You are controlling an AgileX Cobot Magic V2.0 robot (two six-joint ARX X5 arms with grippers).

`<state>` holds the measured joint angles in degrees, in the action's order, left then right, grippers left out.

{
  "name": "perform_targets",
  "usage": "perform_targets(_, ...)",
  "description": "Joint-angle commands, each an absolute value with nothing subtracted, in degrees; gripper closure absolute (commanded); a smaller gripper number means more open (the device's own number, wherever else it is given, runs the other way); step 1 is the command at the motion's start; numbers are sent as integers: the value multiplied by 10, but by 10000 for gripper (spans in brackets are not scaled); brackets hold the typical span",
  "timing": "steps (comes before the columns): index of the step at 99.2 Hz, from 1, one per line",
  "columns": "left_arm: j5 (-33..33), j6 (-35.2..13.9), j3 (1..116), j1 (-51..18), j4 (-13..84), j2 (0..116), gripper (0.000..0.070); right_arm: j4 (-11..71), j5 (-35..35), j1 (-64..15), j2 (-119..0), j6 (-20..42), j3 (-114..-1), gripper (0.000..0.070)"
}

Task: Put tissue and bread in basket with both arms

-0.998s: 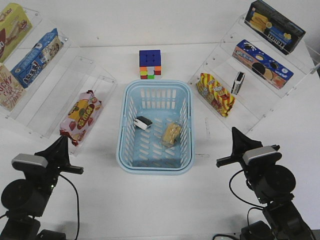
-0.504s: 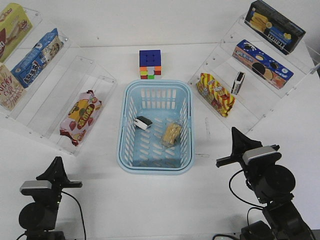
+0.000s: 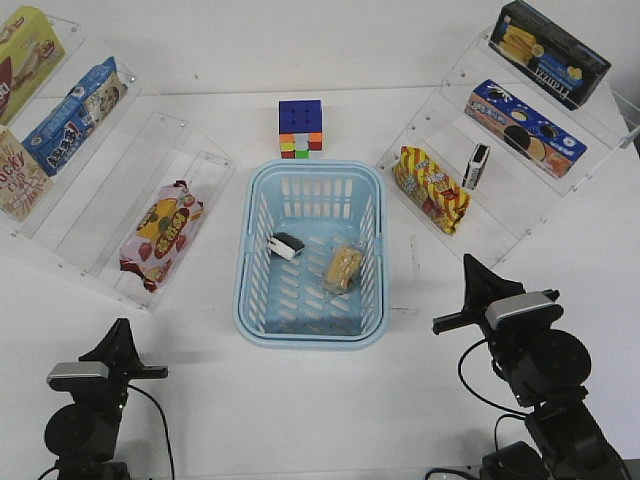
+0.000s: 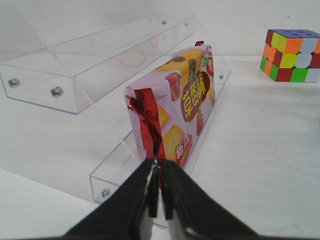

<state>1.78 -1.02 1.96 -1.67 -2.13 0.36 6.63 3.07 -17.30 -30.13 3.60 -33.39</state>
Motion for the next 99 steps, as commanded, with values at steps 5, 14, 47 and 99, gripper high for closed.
perform_targets(5,19,-13,8,-17,-27,2,699,60,30,-176,-304,33,-341,699)
perform_targets(14,19,-13,8,-17,-27,3,699,60,30,-176,-304,33,-341,699)
perform_targets(47,19,-13,8,-17,-27,3,699,65,37,-172,-288,-17,-335,699)
perform_targets(99,19,-13,8,-17,-27,3,699,25,30,-45,-26,-85,-24,699)
